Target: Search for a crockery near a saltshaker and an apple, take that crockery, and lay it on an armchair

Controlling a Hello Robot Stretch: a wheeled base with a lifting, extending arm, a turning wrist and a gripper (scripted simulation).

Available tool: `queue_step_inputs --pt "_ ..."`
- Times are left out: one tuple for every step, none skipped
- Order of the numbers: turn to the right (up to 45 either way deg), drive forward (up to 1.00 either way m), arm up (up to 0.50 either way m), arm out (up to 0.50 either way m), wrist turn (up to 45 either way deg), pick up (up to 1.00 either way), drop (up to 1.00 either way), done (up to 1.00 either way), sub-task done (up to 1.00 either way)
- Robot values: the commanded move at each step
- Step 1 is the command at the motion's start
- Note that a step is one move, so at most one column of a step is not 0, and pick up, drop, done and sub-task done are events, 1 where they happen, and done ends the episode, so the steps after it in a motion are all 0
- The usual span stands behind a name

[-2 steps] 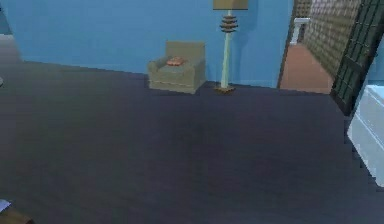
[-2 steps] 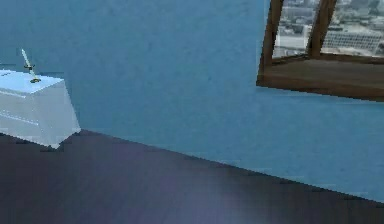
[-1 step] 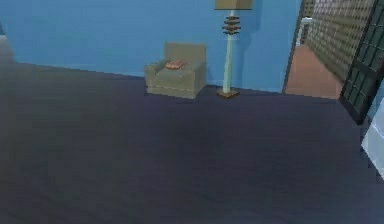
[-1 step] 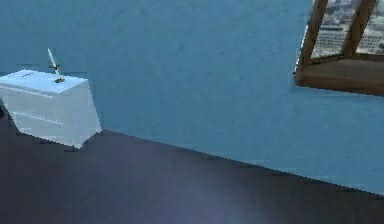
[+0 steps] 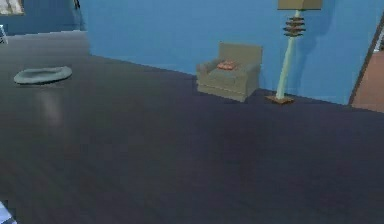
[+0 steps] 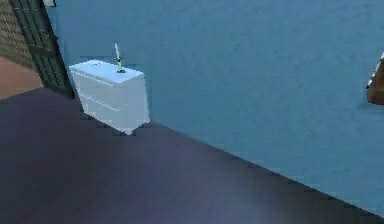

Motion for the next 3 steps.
queue_step_inputs --pt "0.0 0.65 0.0 0.0 0.0 0.0 0.0 0.0 0.0" --pt "-45.0 0.0 0.0 0.0 0.0 0.0 0.0 0.0 0.0" --pt "-6.0 0.0 0.0 0.0 0.0 0.0 0.0 0.0 0.0"
